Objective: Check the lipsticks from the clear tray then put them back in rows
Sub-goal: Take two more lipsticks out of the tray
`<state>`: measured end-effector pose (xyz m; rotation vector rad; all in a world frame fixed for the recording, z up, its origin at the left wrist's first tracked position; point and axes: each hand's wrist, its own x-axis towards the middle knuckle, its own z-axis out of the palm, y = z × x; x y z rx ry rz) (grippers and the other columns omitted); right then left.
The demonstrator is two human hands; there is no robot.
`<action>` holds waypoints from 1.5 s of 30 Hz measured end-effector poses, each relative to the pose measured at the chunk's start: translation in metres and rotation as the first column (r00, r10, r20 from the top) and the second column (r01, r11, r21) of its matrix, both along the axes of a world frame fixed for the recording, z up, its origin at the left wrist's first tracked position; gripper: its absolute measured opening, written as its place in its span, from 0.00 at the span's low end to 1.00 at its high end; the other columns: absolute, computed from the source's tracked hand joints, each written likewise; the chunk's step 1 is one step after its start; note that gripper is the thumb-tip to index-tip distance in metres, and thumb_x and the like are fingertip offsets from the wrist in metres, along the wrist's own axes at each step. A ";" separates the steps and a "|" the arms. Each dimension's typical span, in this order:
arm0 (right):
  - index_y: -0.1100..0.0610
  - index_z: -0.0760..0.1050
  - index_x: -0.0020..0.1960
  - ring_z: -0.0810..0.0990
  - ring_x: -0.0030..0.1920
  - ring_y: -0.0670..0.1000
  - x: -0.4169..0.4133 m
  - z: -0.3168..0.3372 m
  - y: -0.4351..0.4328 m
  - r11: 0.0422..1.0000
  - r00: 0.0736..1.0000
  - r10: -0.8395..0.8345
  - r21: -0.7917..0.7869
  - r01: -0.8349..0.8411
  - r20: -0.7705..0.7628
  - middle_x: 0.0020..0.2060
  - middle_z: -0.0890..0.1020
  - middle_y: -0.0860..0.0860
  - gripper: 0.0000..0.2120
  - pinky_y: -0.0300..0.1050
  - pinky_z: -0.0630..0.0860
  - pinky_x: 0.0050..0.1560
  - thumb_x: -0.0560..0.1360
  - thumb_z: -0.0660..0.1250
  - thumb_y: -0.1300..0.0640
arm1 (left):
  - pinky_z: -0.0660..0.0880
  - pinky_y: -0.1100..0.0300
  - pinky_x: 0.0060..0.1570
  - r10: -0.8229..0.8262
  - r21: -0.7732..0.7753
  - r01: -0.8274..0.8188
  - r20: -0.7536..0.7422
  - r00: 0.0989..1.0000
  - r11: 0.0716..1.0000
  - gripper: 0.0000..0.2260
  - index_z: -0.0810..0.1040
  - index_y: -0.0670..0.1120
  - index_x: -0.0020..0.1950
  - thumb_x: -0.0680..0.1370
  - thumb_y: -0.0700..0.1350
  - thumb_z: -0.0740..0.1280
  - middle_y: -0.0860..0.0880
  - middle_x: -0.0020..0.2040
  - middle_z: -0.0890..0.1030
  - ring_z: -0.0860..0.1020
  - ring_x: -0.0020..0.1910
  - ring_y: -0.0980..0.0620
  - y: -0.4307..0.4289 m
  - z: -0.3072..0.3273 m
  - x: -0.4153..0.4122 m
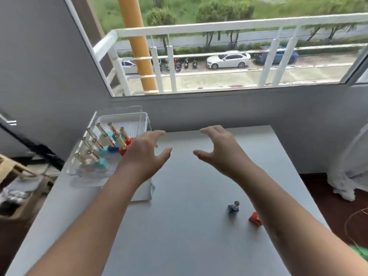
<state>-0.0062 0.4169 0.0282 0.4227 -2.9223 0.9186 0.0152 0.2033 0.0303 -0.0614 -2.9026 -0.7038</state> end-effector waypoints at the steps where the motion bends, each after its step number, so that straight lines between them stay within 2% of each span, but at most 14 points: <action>1: 0.51 0.67 0.71 0.67 0.67 0.52 -0.001 0.000 -0.016 1.000 1.000 0.031 0.003 -0.031 -0.002 0.68 0.70 0.48 0.29 0.46 0.68 0.63 0.73 0.70 0.46 | 0.71 0.51 0.62 0.029 -0.008 -0.029 -0.010 1.000 1.000 0.21 0.74 0.47 0.68 0.76 0.51 0.69 0.44 0.62 0.78 0.74 0.62 0.44 -0.014 0.001 0.003; 5: 0.50 0.68 0.70 0.67 0.66 0.53 -0.002 0.003 -0.079 0.991 0.991 0.135 0.003 -0.135 0.007 0.67 0.70 0.48 0.28 0.47 0.69 0.62 0.73 0.69 0.45 | 0.70 0.51 0.58 0.133 -0.053 -0.135 -0.036 0.990 0.989 0.18 0.75 0.48 0.64 0.76 0.52 0.68 0.46 0.59 0.79 0.74 0.60 0.43 -0.073 0.000 0.020; 10: 0.52 0.70 0.68 0.71 0.63 0.52 0.000 0.007 -0.157 0.983 0.983 0.181 -0.012 -0.181 -0.034 0.63 0.75 0.50 0.25 0.47 0.71 0.60 0.73 0.70 0.47 | 0.66 0.50 0.61 0.214 -0.080 -0.217 -0.045 0.976 0.973 0.18 0.76 0.50 0.64 0.75 0.54 0.69 0.48 0.60 0.80 0.75 0.60 0.44 -0.147 -0.003 0.037; 14: 0.53 0.75 0.62 0.76 0.56 0.52 0.005 0.004 -0.212 0.978 0.980 0.196 -0.067 -0.198 -0.040 0.55 0.79 0.50 0.18 0.50 0.74 0.56 0.73 0.70 0.51 | 0.61 0.55 0.55 0.252 -0.094 -0.255 -0.047 0.967 0.962 0.17 0.77 0.52 0.62 0.75 0.54 0.69 0.50 0.59 0.81 0.75 0.59 0.44 -0.196 -0.007 0.045; 18: 0.55 0.78 0.55 0.80 0.48 0.53 0.001 -0.007 -0.250 0.979 0.980 0.196 -0.067 -0.195 0.013 0.50 0.81 0.52 0.11 0.50 0.78 0.51 0.73 0.69 0.57 | 0.65 0.53 0.60 0.222 -0.085 -0.219 0.025 0.975 0.972 0.20 0.74 0.52 0.66 0.76 0.54 0.69 0.51 0.63 0.79 0.73 0.63 0.45 -0.230 -0.016 0.040; 22: 0.56 0.78 0.56 0.77 0.48 0.52 -0.007 -0.025 -0.271 0.983 0.982 0.180 0.005 -0.181 0.061 0.51 0.81 0.53 0.11 0.46 0.75 0.48 0.74 0.68 0.60 | 0.68 0.52 0.62 0.136 -0.038 -0.132 0.108 0.985 0.990 0.17 0.76 0.50 0.64 0.76 0.51 0.70 0.51 0.62 0.79 0.70 0.63 0.46 -0.246 -0.032 0.028; 24: 0.56 0.78 0.57 0.76 0.47 0.51 -0.009 -0.034 -0.278 0.982 0.980 0.178 0.043 -0.182 0.093 0.52 0.82 0.53 0.11 0.44 0.71 0.46 0.74 0.69 0.59 | 0.69 0.52 0.60 0.104 -0.029 -0.101 0.113 0.988 0.994 0.15 0.77 0.48 0.61 0.75 0.49 0.71 0.51 0.59 0.79 0.70 0.61 0.46 -0.251 -0.040 0.021; 27: 0.56 0.78 0.57 0.78 0.50 0.53 -0.011 -0.043 -0.287 0.981 0.979 0.155 0.098 -0.168 0.132 0.53 0.82 0.52 0.12 0.44 0.72 0.47 0.74 0.70 0.58 | 0.70 0.54 0.56 0.069 -0.028 -0.066 0.140 0.988 0.997 0.16 0.77 0.49 0.59 0.74 0.49 0.73 0.52 0.58 0.77 0.68 0.60 0.46 -0.255 -0.047 0.010; 31: 0.55 0.79 0.53 0.77 0.47 0.50 -0.012 -0.050 -0.295 0.984 0.978 0.132 0.102 -0.149 0.162 0.50 0.82 0.50 0.09 0.43 0.72 0.43 0.73 0.72 0.57 | 0.71 0.55 0.52 0.023 -0.113 0.000 0.200 0.980 0.994 0.16 0.77 0.48 0.59 0.74 0.49 0.73 0.52 0.56 0.74 0.68 0.57 0.46 -0.258 -0.051 -0.005; 34: 0.55 0.80 0.50 0.78 0.46 0.52 -0.013 -0.053 -0.300 0.985 0.975 0.132 0.085 -0.148 0.176 0.47 0.82 0.51 0.06 0.44 0.72 0.43 0.73 0.72 0.58 | 0.69 0.56 0.46 0.008 -0.199 0.036 0.218 0.976 0.979 0.07 0.77 0.48 0.52 0.75 0.46 0.70 0.52 0.50 0.75 0.70 0.55 0.45 -0.256 -0.050 -0.012; 37: 0.55 0.79 0.49 0.76 0.44 0.51 -0.013 -0.056 -0.304 0.983 0.975 0.134 0.099 -0.153 0.179 0.45 0.80 0.50 0.05 0.42 0.69 0.41 0.73 0.72 0.57 | 0.69 0.56 0.44 0.006 -0.240 0.049 0.223 0.975 0.970 0.03 0.76 0.47 0.48 0.77 0.45 0.67 0.50 0.49 0.76 0.70 0.55 0.45 -0.253 -0.050 -0.015; 42: 0.56 0.80 0.50 0.75 0.42 0.50 -0.012 -0.056 -0.306 0.983 0.976 0.132 0.106 -0.151 0.170 0.48 0.81 0.51 0.06 0.42 0.69 0.41 0.74 0.71 0.56 | 0.68 0.55 0.43 -0.002 -0.195 0.051 0.244 0.970 0.980 0.03 0.75 0.47 0.46 0.77 0.46 0.67 0.50 0.47 0.75 0.70 0.57 0.45 -0.250 -0.049 -0.016; 45: 0.58 0.79 0.50 0.79 0.45 0.53 -0.012 -0.044 -0.305 0.988 0.981 0.132 0.061 -0.142 0.143 0.47 0.83 0.53 0.06 0.46 0.75 0.44 0.74 0.70 0.57 | 0.70 0.56 0.45 0.028 -0.089 -0.009 0.217 0.976 0.996 0.07 0.77 0.49 0.47 0.74 0.50 0.69 0.50 0.47 0.78 0.70 0.56 0.47 -0.254 -0.045 -0.013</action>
